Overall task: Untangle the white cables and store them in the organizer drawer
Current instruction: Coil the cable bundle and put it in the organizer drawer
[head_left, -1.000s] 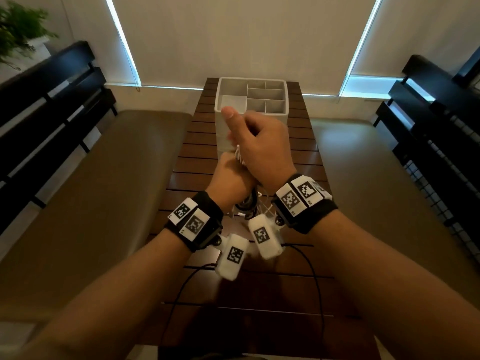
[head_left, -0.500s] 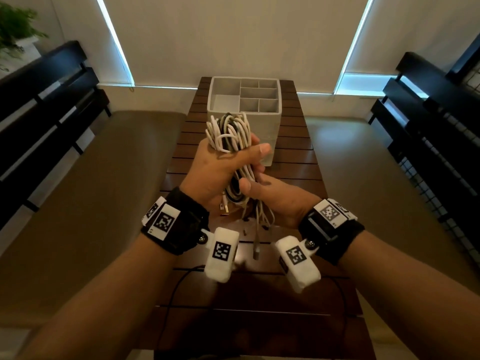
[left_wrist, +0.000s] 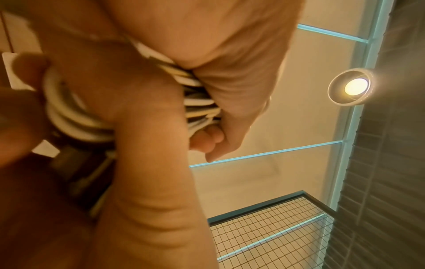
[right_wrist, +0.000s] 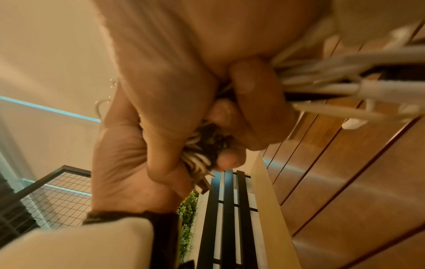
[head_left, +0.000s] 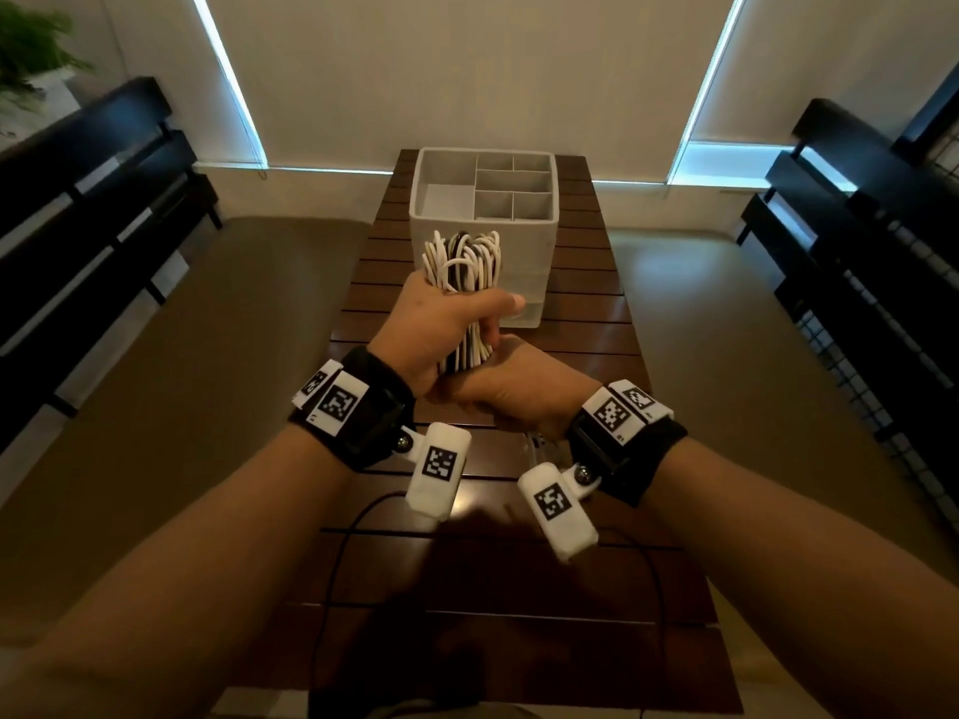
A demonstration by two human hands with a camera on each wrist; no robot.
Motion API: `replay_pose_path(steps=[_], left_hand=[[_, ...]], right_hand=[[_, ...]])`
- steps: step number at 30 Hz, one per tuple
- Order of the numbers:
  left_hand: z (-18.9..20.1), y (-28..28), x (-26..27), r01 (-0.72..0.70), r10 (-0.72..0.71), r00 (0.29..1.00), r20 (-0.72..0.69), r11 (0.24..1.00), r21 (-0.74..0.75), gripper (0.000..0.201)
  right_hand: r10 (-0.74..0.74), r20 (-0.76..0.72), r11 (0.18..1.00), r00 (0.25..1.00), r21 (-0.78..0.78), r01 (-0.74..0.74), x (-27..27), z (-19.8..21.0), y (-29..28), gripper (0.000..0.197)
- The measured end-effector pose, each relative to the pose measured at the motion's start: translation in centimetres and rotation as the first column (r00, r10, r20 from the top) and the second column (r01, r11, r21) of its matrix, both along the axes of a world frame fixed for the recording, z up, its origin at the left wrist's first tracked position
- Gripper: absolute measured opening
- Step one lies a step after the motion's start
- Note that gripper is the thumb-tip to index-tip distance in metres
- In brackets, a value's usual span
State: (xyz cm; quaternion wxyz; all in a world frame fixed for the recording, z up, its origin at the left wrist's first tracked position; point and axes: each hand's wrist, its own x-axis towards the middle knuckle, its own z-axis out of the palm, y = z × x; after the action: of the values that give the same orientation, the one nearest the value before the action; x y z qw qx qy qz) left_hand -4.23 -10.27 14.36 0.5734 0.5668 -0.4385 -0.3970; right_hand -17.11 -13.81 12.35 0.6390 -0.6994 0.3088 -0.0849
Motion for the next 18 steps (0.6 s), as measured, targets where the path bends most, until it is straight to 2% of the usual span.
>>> replay_pose_path(steps=[5,8,9,11,13,15,18], left_hand=[[0.4,-0.9,0.2,0.008,-0.008,1.000,-0.010,1.000,-0.024,0.027],[0.5,-1.4,1.3,-0.055,0.058,0.980,-0.190,0.998,0.020,0.031],[0.6,-1.4,1.9,-0.070,0.077,0.964,-0.255,0.997,0.039,0.031],[0.5,-1.3,3.1,-0.049,0.069,0.947,-0.312,0.996,0.070,0.032],[0.2,-1.0,4.0,0.012,0.019,0.947,-0.320,0.996,0.094,0.031],[-0.2,-0.8,4.4,0.054,-0.016,0.948,-0.318,0.992,0.111,0.033],[-0.2,-0.7,4.7,0.101,-0.067,0.955,-0.288,0.990,0.103,0.036]], right_hand=[[-0.028,0.026,0.998,0.999,-0.048,0.029,0.3,0.1,-0.4,0.018],[-0.033,0.051,0.983,0.998,-0.178,0.042,0.1,-0.6,-0.9,0.040],[-0.030,0.050,0.976,0.998,-0.213,0.040,-0.3,-1.0,-1.2,0.043],[0.006,0.020,0.965,1.000,-0.263,0.000,-1.1,-1.6,-1.6,0.032],[0.063,-0.076,0.931,0.995,-0.355,-0.086,-1.5,-1.8,-2.0,0.017],[0.104,-0.239,0.869,0.965,-0.450,-0.206,-1.4,-1.6,-2.4,0.020],[0.118,-0.466,0.739,0.877,-0.549,-0.391,-1.3,-1.0,-3.0,0.031]])
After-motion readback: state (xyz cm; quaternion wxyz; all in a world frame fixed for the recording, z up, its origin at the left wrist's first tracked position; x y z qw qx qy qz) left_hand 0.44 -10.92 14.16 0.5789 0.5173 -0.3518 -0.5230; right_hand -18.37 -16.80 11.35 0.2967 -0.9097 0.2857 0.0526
